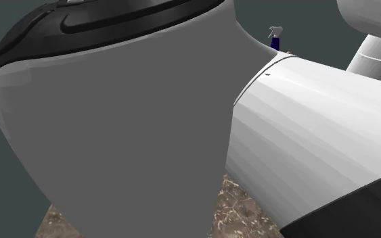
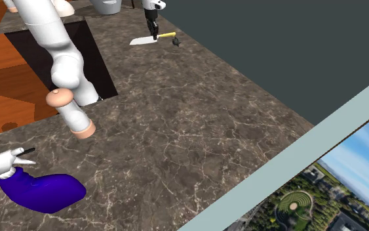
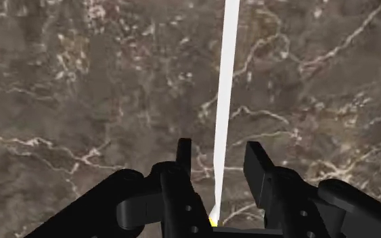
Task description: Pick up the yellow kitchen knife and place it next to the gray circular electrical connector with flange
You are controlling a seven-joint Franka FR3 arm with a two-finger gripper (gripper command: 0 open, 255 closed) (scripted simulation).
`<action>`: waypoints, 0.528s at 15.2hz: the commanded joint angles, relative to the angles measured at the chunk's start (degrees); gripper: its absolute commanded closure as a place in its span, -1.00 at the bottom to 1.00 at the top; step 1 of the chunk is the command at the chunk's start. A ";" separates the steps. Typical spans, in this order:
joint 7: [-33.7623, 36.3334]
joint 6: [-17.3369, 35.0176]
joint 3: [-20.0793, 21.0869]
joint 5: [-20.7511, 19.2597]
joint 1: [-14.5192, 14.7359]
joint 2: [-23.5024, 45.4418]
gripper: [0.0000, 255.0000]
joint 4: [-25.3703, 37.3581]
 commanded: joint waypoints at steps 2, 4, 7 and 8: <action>0.00 0.00 0.00 0.00 0.00 0.00 -1.00 0.00; 0.00 0.00 0.00 0.00 0.00 0.00 -1.00 0.00; -0.52 -3.72 -0.07 0.72 -0.15 -1.13 -1.00 2.80; -0.71 -5.59 -0.11 0.98 -0.22 -1.55 -1.00 4.33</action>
